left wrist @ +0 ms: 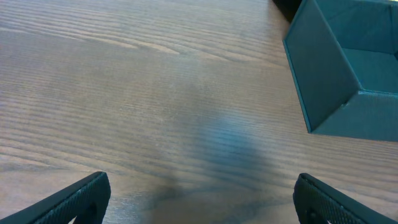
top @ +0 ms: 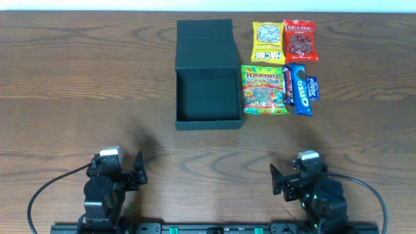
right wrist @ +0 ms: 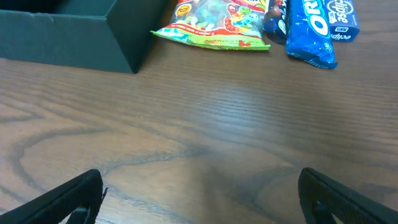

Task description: Pack container

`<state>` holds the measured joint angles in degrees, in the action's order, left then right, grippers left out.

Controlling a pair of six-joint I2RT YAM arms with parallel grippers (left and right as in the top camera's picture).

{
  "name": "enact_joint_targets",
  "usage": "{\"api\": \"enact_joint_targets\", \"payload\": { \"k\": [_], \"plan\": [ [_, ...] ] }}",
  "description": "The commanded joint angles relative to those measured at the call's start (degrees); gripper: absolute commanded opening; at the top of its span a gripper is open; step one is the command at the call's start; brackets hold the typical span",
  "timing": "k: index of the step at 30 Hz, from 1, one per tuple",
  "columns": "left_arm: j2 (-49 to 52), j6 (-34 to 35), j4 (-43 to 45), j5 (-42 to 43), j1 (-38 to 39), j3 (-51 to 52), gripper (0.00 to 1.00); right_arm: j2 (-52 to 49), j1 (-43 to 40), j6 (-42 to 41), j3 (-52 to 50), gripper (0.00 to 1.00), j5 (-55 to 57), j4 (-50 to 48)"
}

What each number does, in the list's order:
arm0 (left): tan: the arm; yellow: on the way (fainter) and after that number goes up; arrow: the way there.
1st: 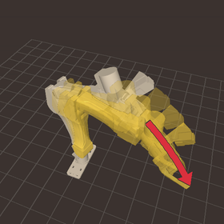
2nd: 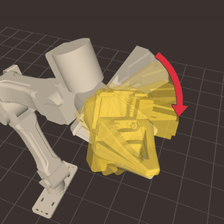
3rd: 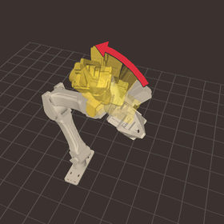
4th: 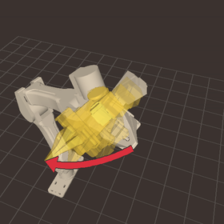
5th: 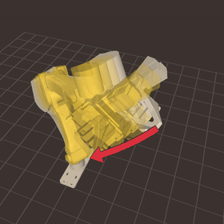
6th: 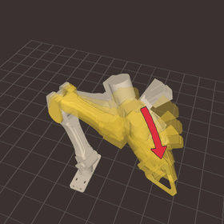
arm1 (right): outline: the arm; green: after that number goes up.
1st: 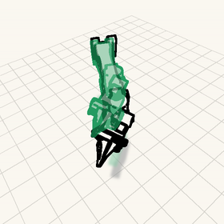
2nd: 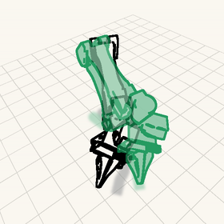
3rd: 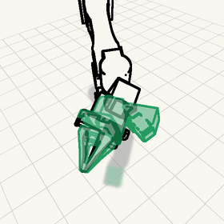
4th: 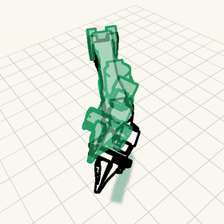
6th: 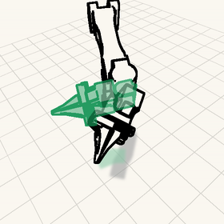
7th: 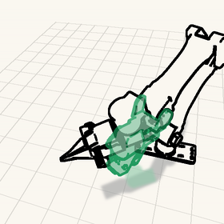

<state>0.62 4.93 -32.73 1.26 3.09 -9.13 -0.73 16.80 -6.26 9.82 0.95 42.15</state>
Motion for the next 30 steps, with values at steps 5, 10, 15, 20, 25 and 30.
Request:
{"api": "enact_joint_targets", "payload": {
  "k": [5,10,15,20,25,30],
  "plan": [
    [-0.42,0.66,0.35,-0.20,-0.17,0.57,0.95,0.39,0.52,0.79,-0.50,0.99,0.55,-0.02],
    [-0.42,0.66,0.33,-0.20,-0.17,0.57,0.95,0.39,0.52,0.79,-0.50,0.99,0.55,-0.02],
    [-0.42,0.66,0.33,-0.20,-0.17,0.57,0.95,0.39,0.52,0.79,-0.50,0.99,0.55,-0.02],
    [-0.42,0.66,0.35,-0.20,-0.17,0.57,0.95,0.39,0.52,1.20,-0.50,0.99,1.68,-0.22],
    [-0.42,0.66,0.35,-0.20,-0.17,0.57,0.95,0.39,0.48,-2.56,-0.52,0.99,3.17,-13.03],
    [-0.42,0.66,0.35,-0.20,-0.17,0.57,0.95,0.39,0.48,-25.20,-0.52,0.99,-14.40,-15.52]
  ]
}}
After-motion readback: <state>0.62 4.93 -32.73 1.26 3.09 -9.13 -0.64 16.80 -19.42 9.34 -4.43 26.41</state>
